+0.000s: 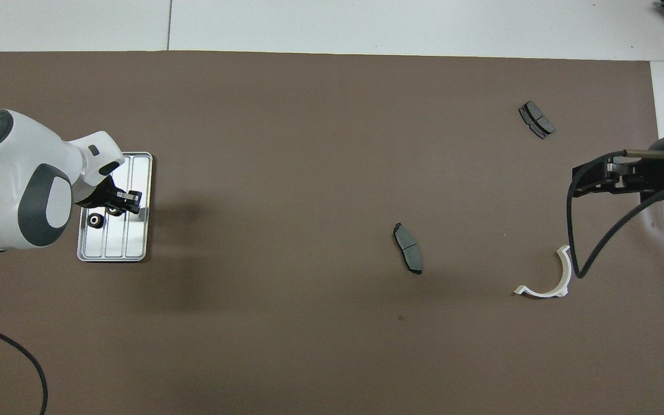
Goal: Pick bearing gear from pile to tray
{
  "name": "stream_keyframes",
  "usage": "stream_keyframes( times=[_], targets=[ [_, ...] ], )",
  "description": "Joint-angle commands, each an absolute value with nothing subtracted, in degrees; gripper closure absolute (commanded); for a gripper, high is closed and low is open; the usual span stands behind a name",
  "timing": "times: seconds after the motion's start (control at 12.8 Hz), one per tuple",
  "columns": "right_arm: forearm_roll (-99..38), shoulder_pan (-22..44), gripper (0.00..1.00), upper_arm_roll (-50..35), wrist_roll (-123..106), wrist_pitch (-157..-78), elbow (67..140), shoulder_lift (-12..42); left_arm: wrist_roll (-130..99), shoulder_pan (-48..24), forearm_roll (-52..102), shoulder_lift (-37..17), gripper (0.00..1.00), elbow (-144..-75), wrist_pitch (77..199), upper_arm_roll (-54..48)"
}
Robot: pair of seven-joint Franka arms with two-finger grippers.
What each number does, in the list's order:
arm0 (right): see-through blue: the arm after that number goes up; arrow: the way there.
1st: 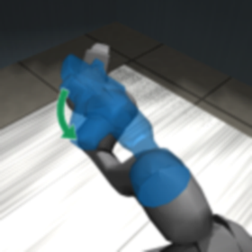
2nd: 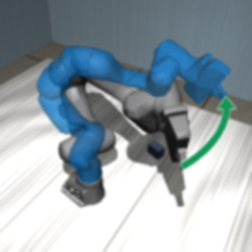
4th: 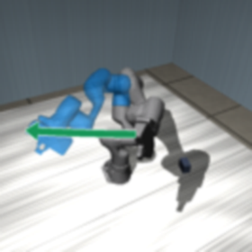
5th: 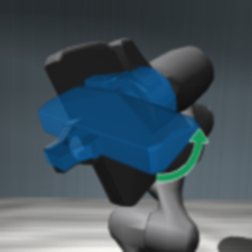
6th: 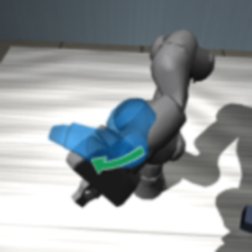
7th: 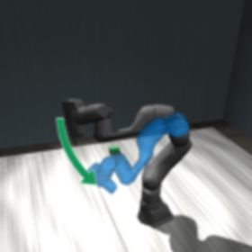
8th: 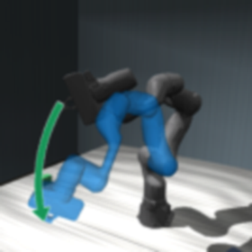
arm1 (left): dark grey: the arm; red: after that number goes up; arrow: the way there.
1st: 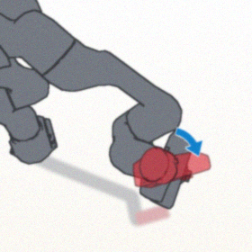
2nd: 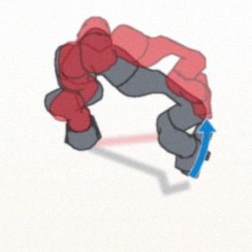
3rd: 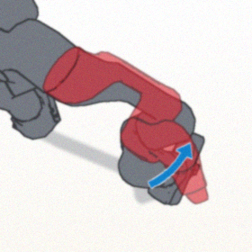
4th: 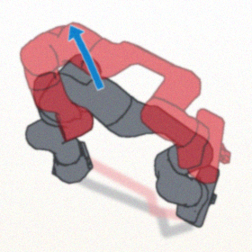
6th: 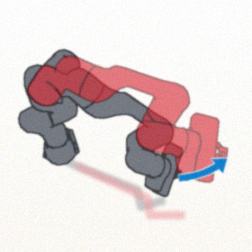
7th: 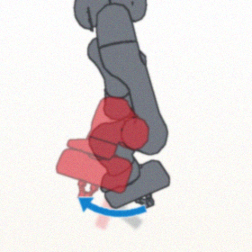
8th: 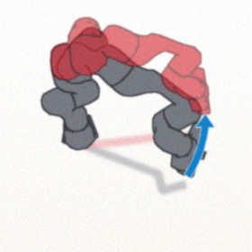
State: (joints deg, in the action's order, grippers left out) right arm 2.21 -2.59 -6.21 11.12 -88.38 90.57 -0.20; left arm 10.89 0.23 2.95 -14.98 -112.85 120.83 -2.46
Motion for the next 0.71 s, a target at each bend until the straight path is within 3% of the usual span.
stream_keyframes(
  times=[0.0, 0.08, 0.16, 0.63],
  targets=[
    [1.1, -2.9, 0.00, -6.6, 12.5, -88.2, 90.7, -0.4, 12.6, 1.1, 2.6, -12.2, 0.48, -115.7, 121.6, -2.9],
    [1.2, -2.9, 0.00, -6.6, 12.5, -88.2, 90.7, -0.4, 12.6, 1.1, 2.6, -12.2, 0.14, -115.5, 121.6, -2.8],
    [1.1, -2.9, 0.00, -6.6, 12.5, -88.2, 90.7, -0.4, 12.4, 1.1, 2.6, -12.2, 0.00, -114.8, 121.6, -2.8],
    [1.2, -2.9, 0.00, -6.6, 11.9, -88.2, 90.6, -0.3, 11.4, 2.4, 2.6, -7.8, 0.00, -104.4, 115.3, -2.6]
  ],
)
